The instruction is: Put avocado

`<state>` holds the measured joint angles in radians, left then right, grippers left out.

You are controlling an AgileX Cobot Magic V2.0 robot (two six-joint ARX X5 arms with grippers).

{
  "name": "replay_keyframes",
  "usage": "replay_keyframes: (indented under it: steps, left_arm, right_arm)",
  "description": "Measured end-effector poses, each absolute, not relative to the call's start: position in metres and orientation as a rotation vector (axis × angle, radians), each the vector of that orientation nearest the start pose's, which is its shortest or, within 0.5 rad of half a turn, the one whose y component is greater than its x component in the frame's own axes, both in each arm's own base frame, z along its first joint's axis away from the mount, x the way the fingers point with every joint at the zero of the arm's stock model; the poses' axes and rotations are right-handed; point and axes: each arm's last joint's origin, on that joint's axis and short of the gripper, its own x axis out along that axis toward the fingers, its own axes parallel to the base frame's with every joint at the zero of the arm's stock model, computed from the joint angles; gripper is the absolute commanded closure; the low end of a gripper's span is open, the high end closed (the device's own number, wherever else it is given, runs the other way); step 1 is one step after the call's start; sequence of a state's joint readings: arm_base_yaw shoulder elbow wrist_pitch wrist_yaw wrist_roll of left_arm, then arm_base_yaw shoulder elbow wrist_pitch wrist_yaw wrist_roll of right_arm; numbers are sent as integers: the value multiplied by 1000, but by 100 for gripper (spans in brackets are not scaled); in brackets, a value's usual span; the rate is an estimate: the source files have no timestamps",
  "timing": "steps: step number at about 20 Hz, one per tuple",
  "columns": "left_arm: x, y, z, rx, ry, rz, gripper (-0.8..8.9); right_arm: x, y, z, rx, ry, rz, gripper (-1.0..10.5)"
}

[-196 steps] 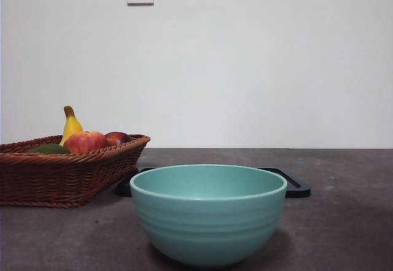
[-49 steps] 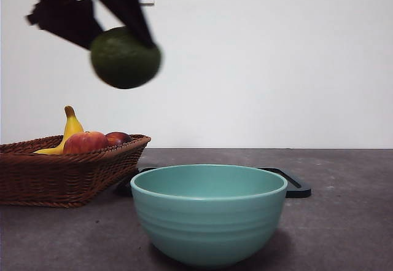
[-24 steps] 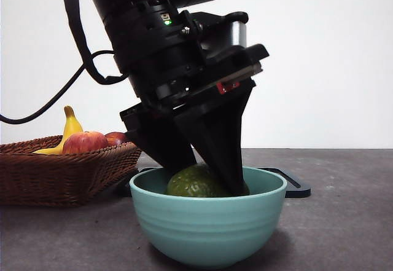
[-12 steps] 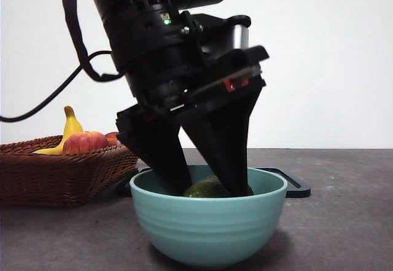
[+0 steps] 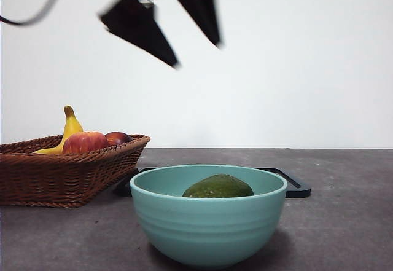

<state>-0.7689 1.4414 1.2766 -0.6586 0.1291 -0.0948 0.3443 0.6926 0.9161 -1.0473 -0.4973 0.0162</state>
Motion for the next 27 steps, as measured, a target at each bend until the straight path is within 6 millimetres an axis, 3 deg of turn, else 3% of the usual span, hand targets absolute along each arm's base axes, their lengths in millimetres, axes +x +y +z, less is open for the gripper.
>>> replay_keyframes:
  steps: [3, 6, 10, 15, 19, 27]
  left_arm:
    - [218, -170, 343, 106, 758, -705, 439]
    - [203, -126, 368, 56, 706, -619, 440]
    - [175, -94, 375, 27, 700, -623, 440]
    - [139, -81, 337, -40, 819, -824, 441]
    - [123, -80, 310, -76, 961, -989, 442]
    - [118, -81, 308, -41, 981, -1032, 441]
  right_arm:
    - [95, 49, 317, 79, 846, 786, 550]
    - [98, 49, 316, 74, 854, 774, 550]
    - [110, 54, 313, 69, 866, 759, 550]
    - [128, 60, 306, 73, 918, 753, 550]
    - [145, 69, 297, 71, 977, 759, 550]
    - [182, 114, 266, 2, 1069, 847, 551]
